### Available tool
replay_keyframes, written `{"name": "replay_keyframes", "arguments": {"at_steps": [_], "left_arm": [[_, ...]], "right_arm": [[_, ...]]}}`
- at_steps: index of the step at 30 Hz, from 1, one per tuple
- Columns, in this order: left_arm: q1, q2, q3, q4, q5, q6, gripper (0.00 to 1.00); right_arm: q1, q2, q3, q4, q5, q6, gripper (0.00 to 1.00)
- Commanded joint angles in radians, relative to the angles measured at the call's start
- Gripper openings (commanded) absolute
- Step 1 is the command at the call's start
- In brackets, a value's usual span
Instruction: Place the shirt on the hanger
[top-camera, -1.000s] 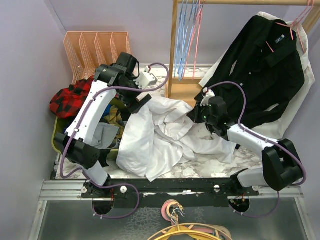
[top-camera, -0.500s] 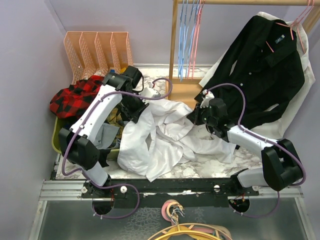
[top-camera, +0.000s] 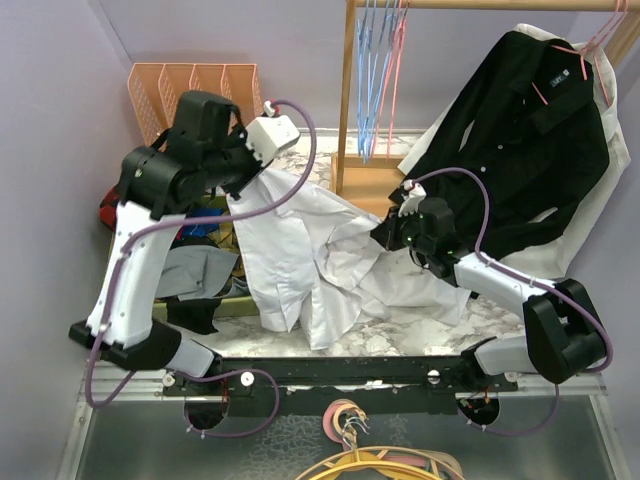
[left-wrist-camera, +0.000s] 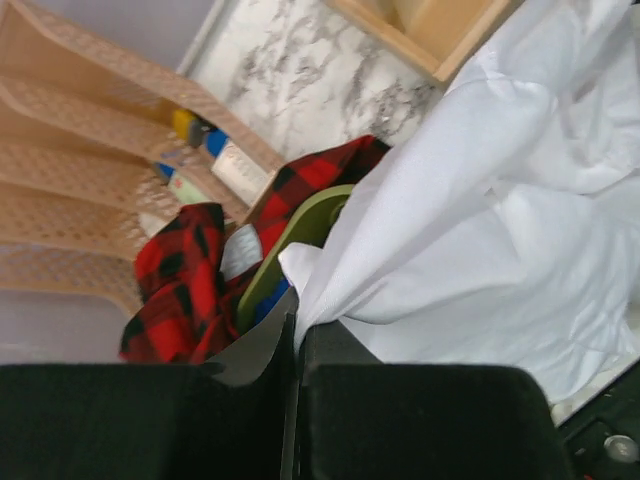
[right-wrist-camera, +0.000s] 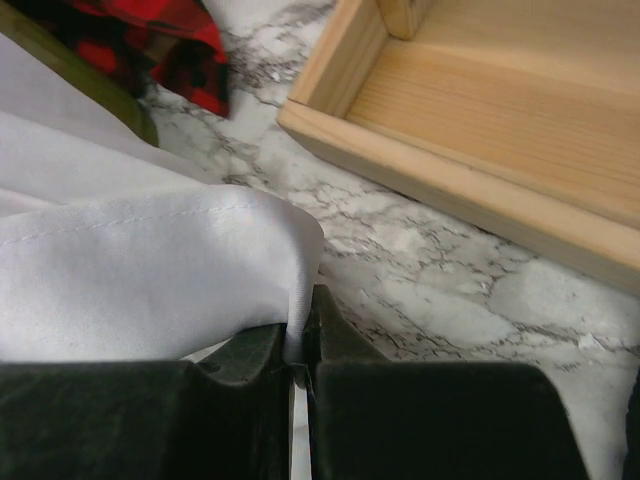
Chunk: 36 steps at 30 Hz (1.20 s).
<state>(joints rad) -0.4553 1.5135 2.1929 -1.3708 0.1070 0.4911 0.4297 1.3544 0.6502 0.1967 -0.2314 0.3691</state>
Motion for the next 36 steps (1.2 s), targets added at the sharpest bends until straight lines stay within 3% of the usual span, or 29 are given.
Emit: {"name": "replay_keyframes", "arguments": {"at_steps": [1,3,5,10,16,19,22,24,25,26,29,34,36], "left_arm": [[0.003,-0.116,-0.142,0.235,-0.387,0.099,0.0],[0.011,-0.112,-0.269,0.349,-0.604,0.165,0.01],[0.014,-0.104,-0.407,0.455,-0.711,0.224,0.06],[0.015,-0.06,-0.617,0.66,-0.658,0.287,0.35],[0.048,0.127,-0.587,0.814,-0.73,0.249,0.49],[0.086,0.252,-0.484,0.801,-0.753,0.175,0.52],[0.119,0.358,-0.349,0.741,-0.736,0.102,0.63],[0.133,0.416,-0.242,0.647,-0.691,0.046,0.64],[0.139,0.437,-0.182,0.588,-0.659,0.018,0.74],[0.14,0.446,-0.131,0.529,-0.619,-0.011,0.77],[0.141,0.387,-0.074,0.426,-0.456,-0.031,0.77],[0.127,0.102,-0.229,0.336,-0.078,0.161,0.83],[0.086,0.024,-0.311,0.29,-0.026,0.223,0.85]], "right_arm": [[-0.006,0.013,-0.01,0.036,-0.012,-0.008,0.01],[-0.006,0.021,-0.008,0.044,-0.016,-0.008,0.01],[-0.006,0.031,-0.002,0.052,-0.026,-0.007,0.01],[-0.006,0.051,0.001,0.088,-0.103,0.004,0.01],[-0.006,0.081,0.006,0.167,-0.334,0.024,0.01],[-0.006,0.107,0.01,0.185,-0.347,0.045,0.01],[-0.005,0.146,0.035,0.171,-0.334,0.052,0.01],[-0.005,0.177,0.061,0.148,-0.325,0.053,0.01],[-0.005,0.192,0.073,0.134,-0.32,0.055,0.01],[-0.006,0.203,0.085,0.121,-0.313,0.054,0.01],[-0.005,0.223,0.105,0.104,-0.294,0.053,0.01],[-0.006,0.225,0.098,0.118,-0.272,0.052,0.01],[-0.006,0.198,0.068,0.163,-0.261,0.063,0.01]]}}
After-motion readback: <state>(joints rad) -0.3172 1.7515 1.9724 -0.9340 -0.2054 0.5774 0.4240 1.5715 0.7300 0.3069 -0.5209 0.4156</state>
